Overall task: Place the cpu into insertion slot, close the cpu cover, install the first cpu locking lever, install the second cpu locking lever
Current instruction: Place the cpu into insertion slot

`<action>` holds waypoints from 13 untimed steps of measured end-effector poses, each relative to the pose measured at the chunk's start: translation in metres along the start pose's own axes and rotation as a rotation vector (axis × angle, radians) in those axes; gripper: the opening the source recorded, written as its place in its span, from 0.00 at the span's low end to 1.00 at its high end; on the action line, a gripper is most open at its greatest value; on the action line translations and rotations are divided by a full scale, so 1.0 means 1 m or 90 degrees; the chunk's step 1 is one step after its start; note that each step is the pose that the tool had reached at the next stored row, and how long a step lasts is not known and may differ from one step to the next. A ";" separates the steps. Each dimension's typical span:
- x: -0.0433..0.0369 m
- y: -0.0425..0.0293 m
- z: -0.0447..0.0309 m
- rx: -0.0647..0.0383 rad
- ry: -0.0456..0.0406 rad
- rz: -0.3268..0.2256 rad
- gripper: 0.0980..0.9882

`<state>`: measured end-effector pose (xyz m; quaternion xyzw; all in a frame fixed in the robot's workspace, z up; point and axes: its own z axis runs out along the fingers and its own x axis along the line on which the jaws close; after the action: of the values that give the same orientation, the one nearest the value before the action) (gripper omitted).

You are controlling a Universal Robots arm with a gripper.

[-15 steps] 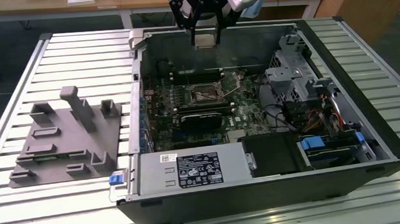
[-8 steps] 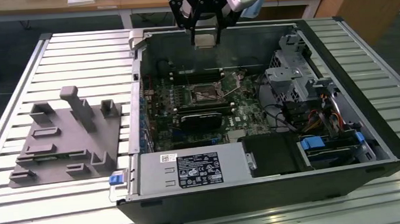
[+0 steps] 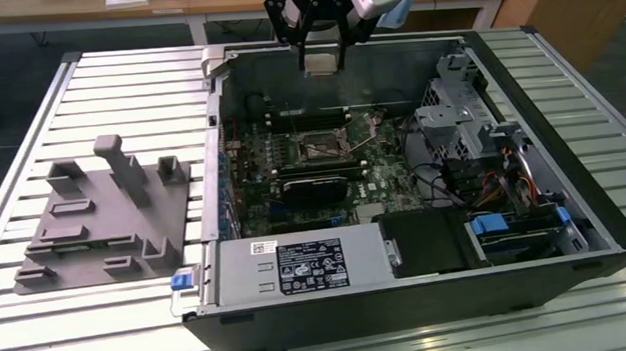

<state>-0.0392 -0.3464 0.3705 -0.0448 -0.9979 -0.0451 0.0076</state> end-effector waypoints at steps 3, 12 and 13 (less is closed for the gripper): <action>0.0002 0.0000 0.0000 0.000 -0.0007 0.008 0.50; 0.0004 -0.0001 0.0001 -0.001 -0.0027 0.031 0.50; 0.0005 -0.0001 0.0002 -0.001 -0.0030 0.033 0.50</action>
<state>-0.0397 -0.3464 0.3704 -0.0710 -0.9964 -0.0453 0.0065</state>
